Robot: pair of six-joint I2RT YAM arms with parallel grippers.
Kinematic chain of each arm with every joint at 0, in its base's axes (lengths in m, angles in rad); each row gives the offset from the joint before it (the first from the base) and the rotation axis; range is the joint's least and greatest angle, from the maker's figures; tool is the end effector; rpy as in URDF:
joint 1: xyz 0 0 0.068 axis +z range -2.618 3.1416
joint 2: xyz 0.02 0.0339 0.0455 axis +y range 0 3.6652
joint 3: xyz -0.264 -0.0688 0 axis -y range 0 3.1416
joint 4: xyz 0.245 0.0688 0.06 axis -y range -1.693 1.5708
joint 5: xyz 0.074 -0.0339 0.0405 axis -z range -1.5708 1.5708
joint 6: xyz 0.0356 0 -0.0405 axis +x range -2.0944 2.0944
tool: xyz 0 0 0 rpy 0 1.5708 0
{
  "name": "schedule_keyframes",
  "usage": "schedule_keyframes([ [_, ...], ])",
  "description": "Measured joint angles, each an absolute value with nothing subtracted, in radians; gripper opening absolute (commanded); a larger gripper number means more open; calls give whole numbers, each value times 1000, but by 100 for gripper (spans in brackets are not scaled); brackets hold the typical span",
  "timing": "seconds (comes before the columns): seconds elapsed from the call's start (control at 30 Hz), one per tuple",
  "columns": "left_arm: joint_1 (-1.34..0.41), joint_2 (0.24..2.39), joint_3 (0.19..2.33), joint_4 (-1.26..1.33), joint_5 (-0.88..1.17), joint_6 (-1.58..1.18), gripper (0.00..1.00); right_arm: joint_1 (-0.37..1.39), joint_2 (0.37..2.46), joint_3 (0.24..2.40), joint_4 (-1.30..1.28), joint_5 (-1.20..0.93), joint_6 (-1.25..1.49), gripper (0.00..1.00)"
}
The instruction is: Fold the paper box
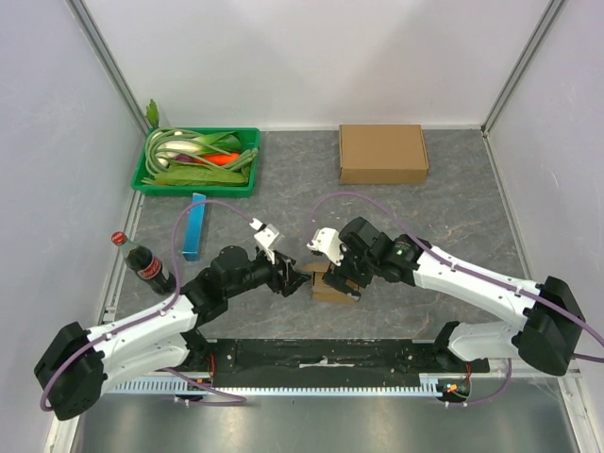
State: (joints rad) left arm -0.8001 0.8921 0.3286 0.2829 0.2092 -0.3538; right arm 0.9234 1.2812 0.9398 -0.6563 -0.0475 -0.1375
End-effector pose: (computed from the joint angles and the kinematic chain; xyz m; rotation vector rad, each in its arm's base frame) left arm 0.1326 -0.1472 0.2087 0.5847 1.8770 -0.9769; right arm 0.1524 0.2044 0.2490 -1.3351 2.2402 0.3515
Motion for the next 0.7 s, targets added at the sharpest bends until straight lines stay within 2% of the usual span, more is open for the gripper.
schedule_keyframes([
  [0.27, -876, 1023, 450, 236, 166, -139, 68, 912, 1263, 914, -607, -69, -126, 87],
  [0.43, -883, 1057, 503, 164, 150, -80, 56, 912, 1264, 914, -590, -79, -121, 84],
  [0.57, -879, 1099, 564, 101, 128, -58, 53, 912, 1266, 914, -582, -83, -119, 81],
  [0.6, -879, 1105, 571, 96, 127, -56, 50, 912, 1267, 914, -582, -83, -119, 81],
  [0.7, -878, 1120, 590, 50, 121, -53, 25, 912, 1280, 913, -583, -83, -120, 79],
])
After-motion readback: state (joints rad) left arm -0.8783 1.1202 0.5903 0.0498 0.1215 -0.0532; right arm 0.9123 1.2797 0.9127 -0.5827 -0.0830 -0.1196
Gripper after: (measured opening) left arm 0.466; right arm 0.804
